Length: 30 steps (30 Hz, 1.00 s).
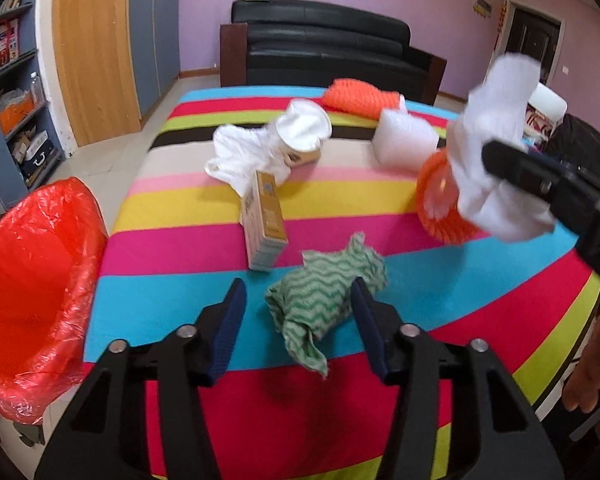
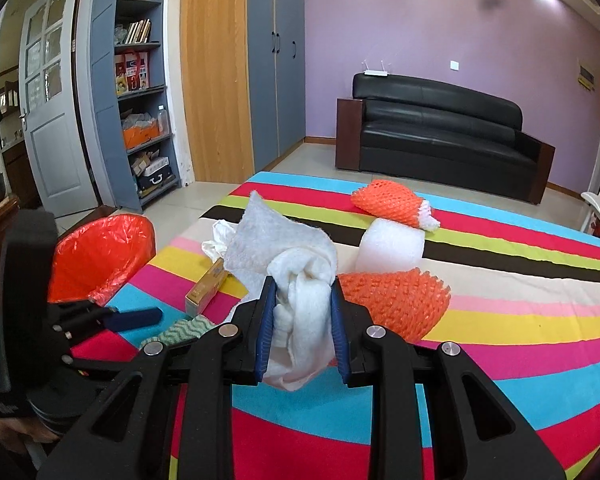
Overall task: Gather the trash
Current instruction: 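Grasp the green zigzag cloth with the left gripper while the right holds the tissue, then carry the tissue and green cloth over the red bin and open both grippers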
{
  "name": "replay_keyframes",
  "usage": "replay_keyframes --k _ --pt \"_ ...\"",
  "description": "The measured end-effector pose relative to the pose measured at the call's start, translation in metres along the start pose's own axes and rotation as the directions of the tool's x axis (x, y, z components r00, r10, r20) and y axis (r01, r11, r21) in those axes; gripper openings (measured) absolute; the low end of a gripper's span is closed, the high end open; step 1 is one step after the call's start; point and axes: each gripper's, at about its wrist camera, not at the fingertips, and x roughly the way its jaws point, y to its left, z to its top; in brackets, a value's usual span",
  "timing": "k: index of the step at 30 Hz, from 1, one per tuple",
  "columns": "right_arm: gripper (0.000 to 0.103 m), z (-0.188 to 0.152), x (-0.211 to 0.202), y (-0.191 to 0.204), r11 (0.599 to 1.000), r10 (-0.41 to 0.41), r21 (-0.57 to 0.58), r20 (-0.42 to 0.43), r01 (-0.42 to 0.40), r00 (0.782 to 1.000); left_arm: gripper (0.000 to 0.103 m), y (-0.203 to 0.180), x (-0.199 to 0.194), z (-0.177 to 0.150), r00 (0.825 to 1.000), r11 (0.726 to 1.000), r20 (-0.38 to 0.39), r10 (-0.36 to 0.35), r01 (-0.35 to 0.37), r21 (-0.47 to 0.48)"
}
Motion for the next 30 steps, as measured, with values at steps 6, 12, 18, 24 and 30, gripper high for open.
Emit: replay_keyframes --k 6,12,18,24,30 --pt "0.026 0.001 0.0 0.002 1.0 0.005 0.002 0.007 -0.006 1.0 0.029 -0.003 -0.002 0.0 1.0 1.0 -0.002 -0.008 0.008 0.012" --pt "0.026 0.007 -0.003 -0.001 1.0 0.002 0.017 0.025 -0.003 1.0 0.028 0.002 -0.024 0.007 0.998 1.0 0.053 -0.017 0.018 -0.007" --pt "0.026 0.019 -0.008 -0.005 0.999 -0.002 0.032 0.056 0.001 0.998 0.028 0.011 -0.042 0.014 0.994 0.999 0.113 0.004 0.0 -0.033" --pt "0.026 0.027 -0.006 -0.004 0.999 0.003 0.046 0.069 -0.006 0.998 0.028 0.029 -0.057 0.021 0.989 0.997 0.147 0.024 -0.012 -0.081" --pt "0.026 0.035 -0.003 0.004 0.999 0.02 0.047 0.078 -0.024 0.997 0.028 0.055 -0.076 0.027 0.98 0.989 0.19 0.066 -0.038 -0.146"
